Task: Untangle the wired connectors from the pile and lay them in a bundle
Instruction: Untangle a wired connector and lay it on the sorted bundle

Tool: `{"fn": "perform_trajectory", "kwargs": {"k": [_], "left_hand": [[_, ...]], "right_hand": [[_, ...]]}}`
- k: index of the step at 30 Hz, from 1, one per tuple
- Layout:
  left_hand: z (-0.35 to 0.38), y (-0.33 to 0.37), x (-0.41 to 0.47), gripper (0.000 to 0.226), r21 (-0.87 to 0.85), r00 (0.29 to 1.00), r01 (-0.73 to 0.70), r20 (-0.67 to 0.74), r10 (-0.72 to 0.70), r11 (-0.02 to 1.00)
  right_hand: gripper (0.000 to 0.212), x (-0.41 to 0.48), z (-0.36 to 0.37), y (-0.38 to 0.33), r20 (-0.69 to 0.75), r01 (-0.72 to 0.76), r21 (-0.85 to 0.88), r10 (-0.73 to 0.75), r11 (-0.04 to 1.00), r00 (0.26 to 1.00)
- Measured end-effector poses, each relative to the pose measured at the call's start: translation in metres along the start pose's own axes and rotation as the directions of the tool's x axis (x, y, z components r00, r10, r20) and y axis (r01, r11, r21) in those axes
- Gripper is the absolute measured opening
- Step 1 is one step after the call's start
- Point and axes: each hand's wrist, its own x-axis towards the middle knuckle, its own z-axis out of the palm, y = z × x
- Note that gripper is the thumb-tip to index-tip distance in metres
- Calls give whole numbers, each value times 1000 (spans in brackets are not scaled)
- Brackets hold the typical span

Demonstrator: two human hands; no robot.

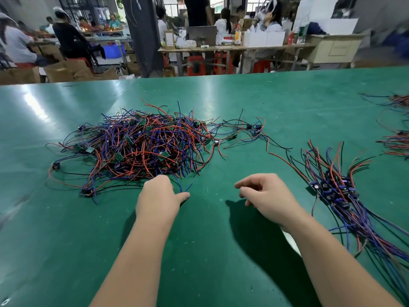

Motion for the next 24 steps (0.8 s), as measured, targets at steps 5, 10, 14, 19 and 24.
{"fn": "perform_trajectory", "kwargs": {"k": [5, 10, 14, 19, 24], "left_hand": [[-2, -5, 8, 30, 30, 999, 23, 30, -24, 999], [0, 2, 2, 25, 221, 986, -114, 145, 83, 969], [5, 18, -9, 19, 8, 949, -303, 92, 301, 953], [8, 40, -31, 8, -286, 791, -586, 2, 612, 758], [3, 33, -24, 10, -339, 784, -610, -129, 607, 716]], "right_hand": [[23, 1, 3, 2, 9, 7, -42, -6, 999, 1000], [23, 2, 4, 5, 11, 17, -80, -16, 997, 1000], [14, 4, 7, 6, 17, -28, 110, 26, 993, 1000], [28, 0, 12, -1, 241, -158, 610, 7, 776, 970], [9, 12, 2, -19, 95, -58, 520, 10, 852, 995]]}}
